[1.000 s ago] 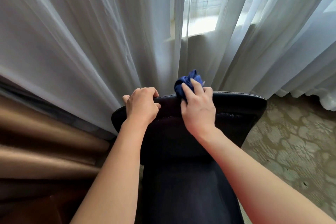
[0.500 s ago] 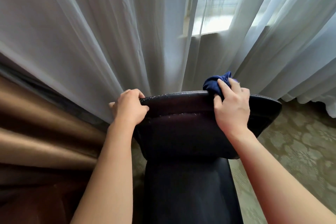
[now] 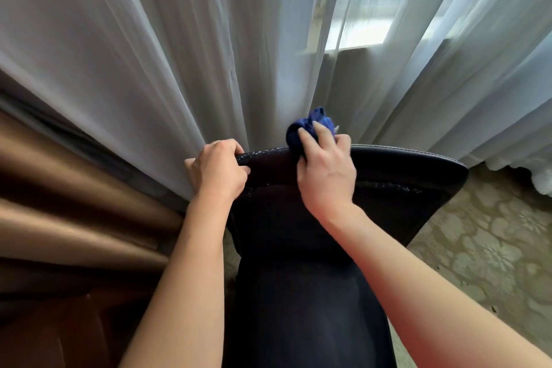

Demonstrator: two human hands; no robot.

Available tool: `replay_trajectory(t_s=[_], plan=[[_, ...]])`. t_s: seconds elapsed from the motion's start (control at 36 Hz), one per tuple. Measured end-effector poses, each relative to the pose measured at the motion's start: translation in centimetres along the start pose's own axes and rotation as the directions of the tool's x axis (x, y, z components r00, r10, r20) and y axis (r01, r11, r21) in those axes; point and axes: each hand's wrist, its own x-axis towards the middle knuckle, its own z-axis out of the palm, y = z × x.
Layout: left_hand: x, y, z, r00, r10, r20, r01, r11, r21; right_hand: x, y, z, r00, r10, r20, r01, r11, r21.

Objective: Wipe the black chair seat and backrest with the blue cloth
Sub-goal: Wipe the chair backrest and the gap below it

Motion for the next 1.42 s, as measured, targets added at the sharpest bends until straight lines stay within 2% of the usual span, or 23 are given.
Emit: replay_trajectory(t_s=[0.11, 0.19, 0.28, 0.39, 0.47, 0.58, 0.92, 1.0, 1.11, 1.25, 1.33, 1.42], plan=[[-0.2, -0.5, -0.1, 0.999, 0.023, 0.03, -0.022, 0.998, -0.052, 0.2, -1.5, 0.1, 0.995, -0.1, 0.025, 0.098, 0.992, 0.084], [-0.3, -1.5, 0.0, 0.996, 0.038, 0.083, -0.027, 0.991, -0.131, 0.3, -0.8, -0.8, 0.998, -0.068, -0.009, 0.069, 0.974, 0.215], [-0.4, -3.2, 0.0, 0.994, 0.009, 0.107, 0.012, 0.982, -0.187, 0.4, 1.0, -1.8, 0.997, -0.006, -0.08, 0.026, 0.97, 0.243], [-0.3, -5.0, 0.0, 0.989, -0.068, 0.13, 0.096, 0.97, -0.222, 0.7, 2.9, -2.2, 0.995, 0.095, -0.028, -0.088, 0.978, 0.188], [-0.4, -5.4, 0.3, 0.992, -0.08, 0.095, 0.103, 0.96, -0.261, 0.3, 3.0, -1.5, 0.997, 0.077, 0.0, -0.077, 0.993, 0.088], [-0.3, -5.7, 0.9, 0.995, -0.083, 0.049, 0.094, 0.955, -0.281, 0.3, 2.2, -0.4, 0.995, 0.092, -0.025, -0.091, 0.995, 0.045], [-0.2, -5.7, 1.6, 0.997, -0.076, 0.005, 0.075, 0.958, -0.278, -0.7, -2.7, 2.2, 0.993, -0.101, -0.061, 0.099, 0.995, -0.03], [-0.2, -6.0, 1.7, 0.997, -0.083, -0.006, 0.077, 0.947, -0.313, -1.2, -4.2, 2.9, 0.982, -0.186, -0.04, 0.184, 0.982, -0.04], [-0.6, -6.4, 1.6, 0.998, -0.062, 0.003, 0.059, 0.935, -0.349, -0.9, -5.1, 2.5, 0.976, -0.218, 0.005, 0.218, 0.976, 0.022], [-1.1, -6.9, 2.2, 0.997, -0.064, 0.051, 0.08, 0.901, -0.427, -0.7, -3.5, 0.7, 0.982, -0.184, -0.038, 0.188, 0.956, 0.224], [-1.3, -7.3, 2.8, 0.996, -0.069, 0.056, 0.087, 0.882, -0.464, -1.0, -2.1, 0.5, 0.993, -0.09, -0.069, 0.103, 0.975, 0.198], [-1.2, -7.7, 3.2, 0.997, -0.075, 0.028, 0.079, 0.861, -0.502, -0.9, -2.0, 1.1, 0.998, -0.034, -0.052, 0.039, 0.994, 0.101]])
